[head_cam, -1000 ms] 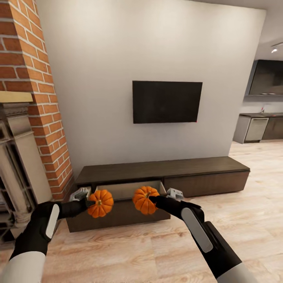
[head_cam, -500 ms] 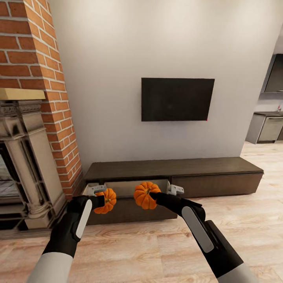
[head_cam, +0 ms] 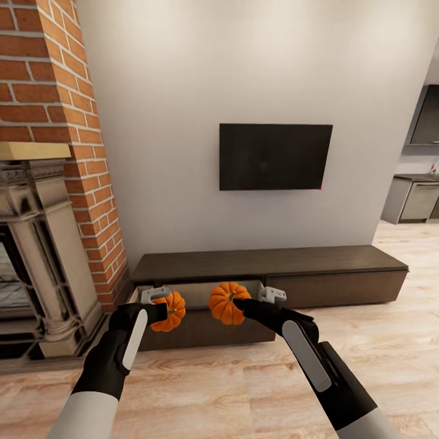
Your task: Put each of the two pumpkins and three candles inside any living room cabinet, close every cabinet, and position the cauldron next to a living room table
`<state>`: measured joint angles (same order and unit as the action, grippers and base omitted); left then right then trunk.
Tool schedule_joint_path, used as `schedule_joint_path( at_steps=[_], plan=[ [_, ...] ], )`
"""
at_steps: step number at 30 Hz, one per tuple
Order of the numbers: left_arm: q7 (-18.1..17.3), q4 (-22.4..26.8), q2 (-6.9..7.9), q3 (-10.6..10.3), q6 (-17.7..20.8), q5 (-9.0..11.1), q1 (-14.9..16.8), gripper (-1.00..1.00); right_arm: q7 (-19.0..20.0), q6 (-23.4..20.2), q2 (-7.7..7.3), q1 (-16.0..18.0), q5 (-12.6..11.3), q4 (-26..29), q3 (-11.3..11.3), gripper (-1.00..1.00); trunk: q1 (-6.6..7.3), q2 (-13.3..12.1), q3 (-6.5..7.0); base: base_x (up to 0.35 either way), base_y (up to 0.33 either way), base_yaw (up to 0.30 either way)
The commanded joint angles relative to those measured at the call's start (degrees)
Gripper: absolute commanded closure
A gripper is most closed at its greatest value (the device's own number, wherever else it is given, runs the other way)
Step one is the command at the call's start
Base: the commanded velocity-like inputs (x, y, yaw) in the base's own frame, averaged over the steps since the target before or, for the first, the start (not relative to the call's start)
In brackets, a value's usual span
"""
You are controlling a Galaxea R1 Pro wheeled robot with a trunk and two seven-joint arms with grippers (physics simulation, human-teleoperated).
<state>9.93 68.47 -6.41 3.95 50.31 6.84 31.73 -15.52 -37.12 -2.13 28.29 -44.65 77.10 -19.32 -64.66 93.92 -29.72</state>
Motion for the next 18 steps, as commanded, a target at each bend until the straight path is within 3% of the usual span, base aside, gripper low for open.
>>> schedule_joint_path(
  at_steps=[1, 18],
  plan=[
    [0.1, 0.0, 0.0, 0.0, 0.0, -0.1, 0.0, 1.0, 0.2, 0.1, -0.13, 0.0, -0.2, 0.0, 0.1, 1.0, 0.23, -0.4, 0.18, 0.0, 0.0, 0.0],
    [0.1, 0.0, 0.11, 0.0, 0.2, -0.1, 0.0, 1.0, 0.3, 0.0, -0.12, 0.0, -0.3, 0.4, 0.3, 1.0, 3.96, -7.2, 3.23, 0.0, 0.0, 0.0]
  ],
)
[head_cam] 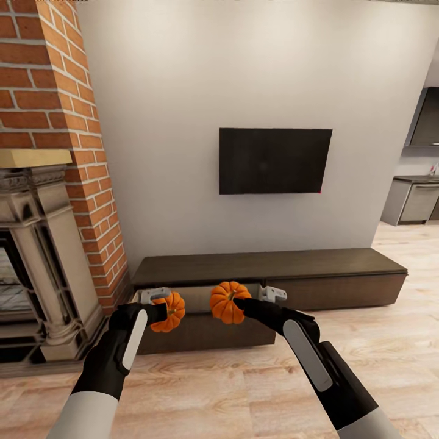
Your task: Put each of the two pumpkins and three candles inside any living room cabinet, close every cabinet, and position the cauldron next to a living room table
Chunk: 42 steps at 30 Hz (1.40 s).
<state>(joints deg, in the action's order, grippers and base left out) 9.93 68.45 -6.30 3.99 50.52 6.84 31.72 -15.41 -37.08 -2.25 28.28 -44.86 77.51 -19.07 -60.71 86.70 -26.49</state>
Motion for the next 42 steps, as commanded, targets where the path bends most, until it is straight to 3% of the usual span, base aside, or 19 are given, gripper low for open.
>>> schedule_joint_path(
  at_steps=[1, 8, 12, 16, 18, 20, 23, 25, 28, 34, 42],
  plan=[
    [0.1, -0.1, 0.02, 0.0, 0.1, -0.1, 0.0, 1.0, 0.1, 0.0, 0.05, 0.0, 0.0, 0.1, 0.0, 1.0, 0.23, -0.4, 0.18, 0.0, 0.0, 0.0],
    [0.2, -0.4, -0.72, 0.0, 1.8, -0.1, 0.7, 1.0, 0.0, 0.0, 0.26, 0.0, -0.1, -0.3, 0.1, 1.0, 1.76, -3.2, 1.44, 0.0, 0.0, 0.0],
    [0.5, -0.7, -1.68, 0.0, 4.6, -0.2, 3.9, 1.0, -0.4, -0.3, 0.34, 0.2, -0.1, -1.0, 0.2, 1.0, 2.64, -4.8, 2.16, 0.0, 0.0, 0.0],
    [0.6, -3.7, -1.82, 0.1, 5.3, 0.0, 8.6, 1.0, -5.9, -2.4, 0.39, 3.2, -0.4, -1.1, 0.3, 1.0, 3.52, -6.4, 2.87, 0.0, 0.0, 0.0],
    [0.6, -7.1, -1.95, 0.1, 5.4, 0.0, 11.3, 1.0, -11.6, -7.3, 0.82, 6.4, -0.8, -0.7, 0.3, 1.0, 3.96, -7.2, 3.23, 0.0, 0.0, 0.0],
    [0.7, -10.0, -2.0, 0.1, 5.3, 0.0, 12.8, 1.0, -16.2, -12.0, 2.98, 8.9, -1.0, -0.2, 0.4, 1.0, 4.4, -8.0, 3.59, 0.0, 0.0, 0.0],
    [0.7, -16.8, -1.97, 0.2, 5.0, 0.0, 16.2, 1.0, -25.9, -18.0, 9.51, 13.0, -1.1, -1.1, 2.9, 1.0, 5.06, -9.2, 4.13, 0.0, 0.0, 0.0],
    [0.7, -20.9, -1.93, 0.2, 4.9, -0.1, 18.1, 1.0, -31.4, -19.6, 12.18, 15.0, -1.3, -3.9, 4.9, 1.0, 5.5, -10.0, 4.49, 0.0, 0.0, 0.0],
    [0.7, -23.8, -1.87, 0.3, 4.9, 0.0, 19.4, 1.0, -34.9, -20.3, 12.24, 17.4, -1.6, -7.7, 6.2, 1.0, 6.16, -11.2, 5.03, 0.0, 0.0, 0.0],
    [0.5, -25.9, -2.03, 0.5, 4.6, 0.1, 19.9, 1.0, -36.0, -20.3, 12.24, 18.1, -5.2, -9.0, 9.2, 1.0, 7.47, -13.7, 6.11, 0.0, 0.0, 0.0],
    [0.1, -26.4, -2.05, 0.6, 5.2, 0.1, 19.9, 1.0, -36.1, -19.9, 12.24, 17.6, -6.0, -8.8, 9.6, 1.0, 9.23, -16.9, 7.54, 0.0, 0.0, 0.0]
  ],
)
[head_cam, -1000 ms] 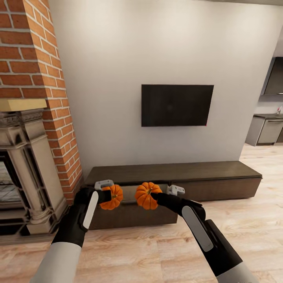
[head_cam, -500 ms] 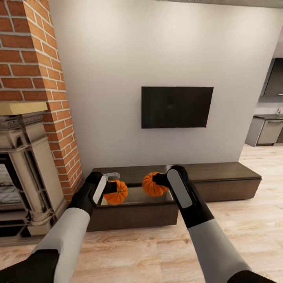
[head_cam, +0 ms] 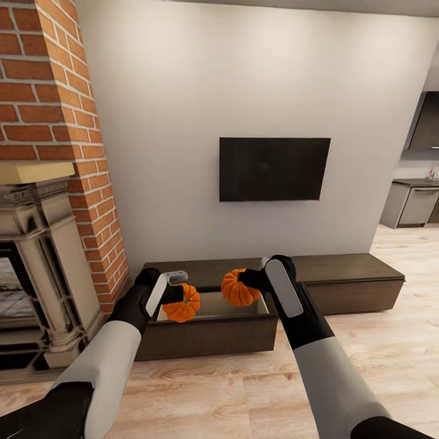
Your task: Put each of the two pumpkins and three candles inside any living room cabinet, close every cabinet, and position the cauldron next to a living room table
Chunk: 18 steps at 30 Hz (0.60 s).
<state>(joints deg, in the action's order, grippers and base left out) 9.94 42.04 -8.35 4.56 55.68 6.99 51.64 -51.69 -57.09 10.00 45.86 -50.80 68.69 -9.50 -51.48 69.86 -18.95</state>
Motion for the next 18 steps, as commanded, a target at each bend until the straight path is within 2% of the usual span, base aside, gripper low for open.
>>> schedule_joint_path(
  at_steps=[1, 12, 18],
  plan=[
    [0.1, 0.0, 0.02, 0.0, 0.1, 0.0, 0.0, 1.0, 0.2, 0.1, 0.0, -0.1, -0.1, 0.0, -0.1, 1.0, 0.23, -0.4, 0.18, 0.0, 0.0, 0.0],
    [-0.1, 0.1, 0.3, 0.2, 0.5, 0.1, -0.1, 1.0, 0.2, 0.0, 0.0, -0.1, -0.3, 0.0, -0.2, 1.0, 0.45, -0.8, 0.36, 0.009, 0.0, 0.0],
    [-0.2, 0.1, 0.21, 0.3, 0.8, 0.1, -0.1, 1.0, 0.2, -0.1, 0.0, -0.1, -0.4, -0.1, -0.2, 1.0, 0.45, -0.8, 0.36, 0.222, 0.0, 0.0]
  ],
)
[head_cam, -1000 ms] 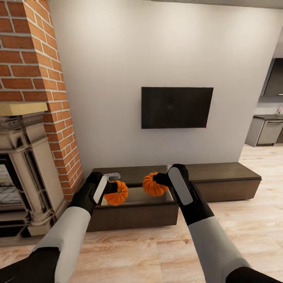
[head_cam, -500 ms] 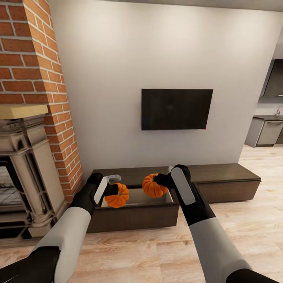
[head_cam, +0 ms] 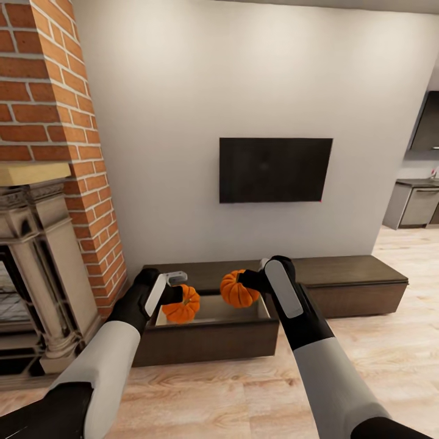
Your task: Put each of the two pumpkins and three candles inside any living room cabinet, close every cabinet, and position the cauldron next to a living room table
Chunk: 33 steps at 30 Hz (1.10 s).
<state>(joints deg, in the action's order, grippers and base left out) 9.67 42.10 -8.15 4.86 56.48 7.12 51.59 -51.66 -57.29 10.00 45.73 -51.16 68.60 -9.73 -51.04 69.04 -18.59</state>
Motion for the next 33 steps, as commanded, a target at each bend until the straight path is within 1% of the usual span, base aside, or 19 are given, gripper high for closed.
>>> schedule_joint_path(
  at_steps=[1, 8, 11, 15, 24, 33],
  plan=[
    [0.1, 0.0, -0.01, 0.0, 0.0, 0.0, 0.0, 1.0, 0.1, 0.1, 0.0, 0.0, -0.1, -0.1, 0.0, 1.0, 0.0, 0.0, 0.0, 0.256, 0.0, 0.0],
    [0.1, 0.0, -0.04, 0.1, 0.2, 0.0, 0.0, 1.0, 0.2, 0.0, 0.0, 0.0, -0.1, -0.4, -0.1, 1.0, 0.0, 0.0, 0.0, 0.194, 0.018, 0.0],
    [0.1, 0.0, -0.03, 0.1, 0.1, 0.0, 0.0, 1.0, 0.2, 0.0, 0.0, 0.0, -0.1, -0.4, -0.2, 1.0, 0.0, 0.0, 0.0, 0.244, 0.139, 0.0],
    [0.1, 0.0, 0.0, 0.1, 0.1, 0.0, 0.0, 1.0, 0.2, 0.1, 0.0, -0.1, -0.1, -0.6, -0.2, 1.0, 0.0, 0.0, 0.0, 0.105, 0.141, 0.004],
    [0.2, 0.0, 0.0, 0.1, 0.0, 0.0, 0.0, 1.0, 0.2, 0.1, 0.0, -0.1, 0.0, -0.8, -0.2, 1.0, 0.0, 0.0, -0.21, 0.014, 0.016, 0.194],
    [0.2, -0.1, -0.15, 0.0, 0.0, 0.0, 0.0, 1.0, 0.2, 0.0, 0.0, -0.1, -0.1, -1.0, -0.2, 1.0, 0.0, 0.0, -0.25, 0.169, -0.001, 0.028]
  ],
)
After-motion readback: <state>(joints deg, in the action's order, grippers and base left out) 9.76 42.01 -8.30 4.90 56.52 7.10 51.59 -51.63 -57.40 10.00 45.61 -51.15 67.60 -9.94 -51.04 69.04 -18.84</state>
